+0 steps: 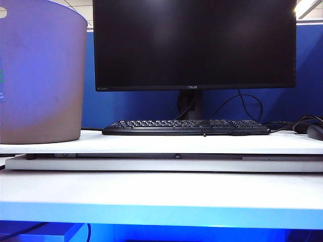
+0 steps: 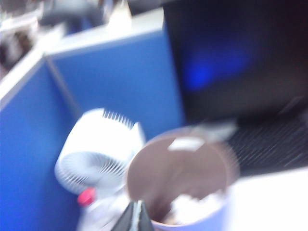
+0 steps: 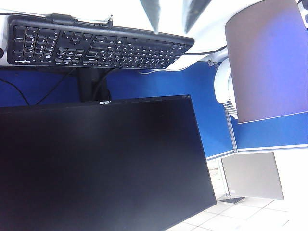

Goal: Pick up all paper balls from the table and place them in the pink trash can.

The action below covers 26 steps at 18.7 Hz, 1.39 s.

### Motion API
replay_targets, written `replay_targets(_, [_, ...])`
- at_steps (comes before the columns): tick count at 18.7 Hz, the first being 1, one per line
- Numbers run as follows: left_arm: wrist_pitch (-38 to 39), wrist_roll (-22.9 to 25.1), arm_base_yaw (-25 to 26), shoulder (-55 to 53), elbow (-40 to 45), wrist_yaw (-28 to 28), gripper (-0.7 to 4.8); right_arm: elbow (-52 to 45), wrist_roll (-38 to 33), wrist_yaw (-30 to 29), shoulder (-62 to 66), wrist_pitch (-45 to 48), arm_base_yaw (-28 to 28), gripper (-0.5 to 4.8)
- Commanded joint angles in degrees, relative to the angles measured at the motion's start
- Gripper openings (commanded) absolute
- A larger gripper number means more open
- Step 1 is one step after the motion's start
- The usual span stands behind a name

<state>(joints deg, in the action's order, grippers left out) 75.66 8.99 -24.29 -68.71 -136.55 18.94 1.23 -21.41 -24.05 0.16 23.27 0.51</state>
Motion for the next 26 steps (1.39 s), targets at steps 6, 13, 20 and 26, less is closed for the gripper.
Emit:
replay_targets(6, [2.75, -5.33, -0.11, 24.90, -0.07, -7.15, -0.06, 0.39, 0.00, -0.13, -0.09, 0.52, 1.14, 0.63])
replay_targets(13, [6.56, -8.79, 0.92, 34.25, 8.81, -7.17, -0.06, 0.39, 0.00, -0.28, -0.09, 0.48, 1.31, 0.63])
replay_targets(20, [-17.25, -11.54, 0.90, 41.86, 53.77, -21.09, -0.06, 0.37, 0.00, -0.26, -0.09, 0.35, 1.29, 0.63])
replay_targets(26, [-46.90, -25.55, 0.87, 55.78, 96.13, -32.26, -0.06, 0.33, 0.00, -0.28, -0.09, 0.31, 1.31, 0.63])
